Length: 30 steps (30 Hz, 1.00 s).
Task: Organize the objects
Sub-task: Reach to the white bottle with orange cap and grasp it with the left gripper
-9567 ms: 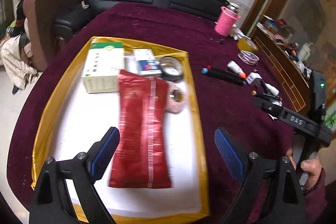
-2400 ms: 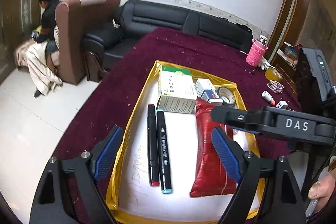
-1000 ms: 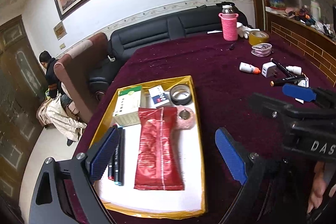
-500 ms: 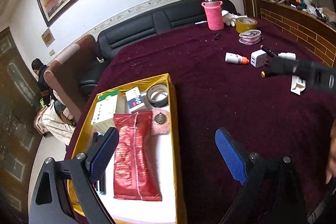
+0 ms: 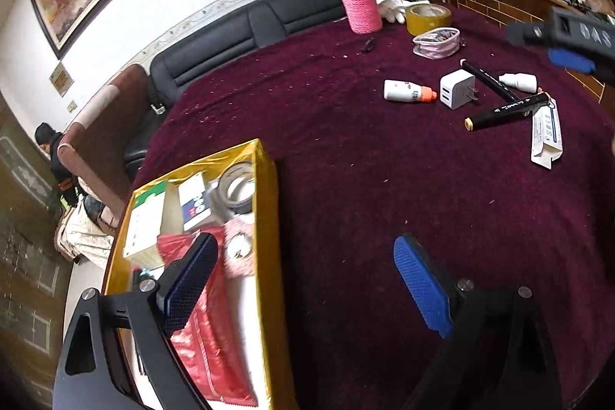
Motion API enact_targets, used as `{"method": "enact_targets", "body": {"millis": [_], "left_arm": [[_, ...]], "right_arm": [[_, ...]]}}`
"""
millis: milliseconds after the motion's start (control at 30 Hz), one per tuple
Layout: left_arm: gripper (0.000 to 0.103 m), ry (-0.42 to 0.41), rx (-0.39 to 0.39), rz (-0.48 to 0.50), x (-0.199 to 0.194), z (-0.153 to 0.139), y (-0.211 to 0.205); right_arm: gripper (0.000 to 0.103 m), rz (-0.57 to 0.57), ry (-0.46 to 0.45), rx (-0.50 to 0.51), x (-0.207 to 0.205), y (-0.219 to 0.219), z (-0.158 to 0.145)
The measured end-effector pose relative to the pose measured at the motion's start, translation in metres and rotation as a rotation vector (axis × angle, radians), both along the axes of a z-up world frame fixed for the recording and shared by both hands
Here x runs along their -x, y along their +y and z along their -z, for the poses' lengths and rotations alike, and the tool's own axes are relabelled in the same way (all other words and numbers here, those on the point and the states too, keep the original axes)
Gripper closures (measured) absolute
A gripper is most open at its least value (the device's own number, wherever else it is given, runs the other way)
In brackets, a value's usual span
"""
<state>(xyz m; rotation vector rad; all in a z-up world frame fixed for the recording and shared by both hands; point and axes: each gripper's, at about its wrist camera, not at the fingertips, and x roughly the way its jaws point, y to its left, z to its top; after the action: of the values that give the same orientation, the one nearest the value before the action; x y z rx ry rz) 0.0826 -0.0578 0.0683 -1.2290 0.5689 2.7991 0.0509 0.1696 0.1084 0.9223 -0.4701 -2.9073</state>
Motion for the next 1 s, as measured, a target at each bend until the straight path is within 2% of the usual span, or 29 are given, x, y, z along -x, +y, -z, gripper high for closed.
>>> {"method": "enact_targets", "body": {"millis": [200,333,467,567,733,867,933,1000], "left_arm": [[0.011,-0.088,-0.112,0.069,0.038,0.005,0.012],[0.011,-0.110,-0.200,0.074,0.079,0.004,0.023],[0.011,-0.113,-0.289,0.090,0.125,0.004,0.040],[0.011,-0.126,-0.345,0.070,0.163,0.008,0.053],[0.011,-0.184,-0.426,0.153,0.218,0.024,0.077],[0.011,-0.292,-0.472,0.237,0.244,0.039,0.095],[0.013,-0.381,-0.504,0.291,0.248,0.050,0.102],[0.014,-0.406,-0.534,0.344,0.242,0.051,0.104]], "right_arm": [[0.012,0.087,0.028,0.000,0.034,0.038,0.001],[0.012,0.135,0.031,0.069,0.037,0.068,0.013],[0.011,0.165,-0.040,0.107,0.041,0.087,0.034],[0.011,0.177,-0.056,0.161,0.042,0.096,0.039],[0.011,0.179,-0.042,0.115,0.040,0.090,0.035],[0.011,0.167,-0.048,0.073,0.043,0.082,0.034],[0.011,0.163,-0.050,0.059,0.044,0.081,0.035],[0.010,0.162,-0.052,0.056,0.044,0.081,0.035]]}}
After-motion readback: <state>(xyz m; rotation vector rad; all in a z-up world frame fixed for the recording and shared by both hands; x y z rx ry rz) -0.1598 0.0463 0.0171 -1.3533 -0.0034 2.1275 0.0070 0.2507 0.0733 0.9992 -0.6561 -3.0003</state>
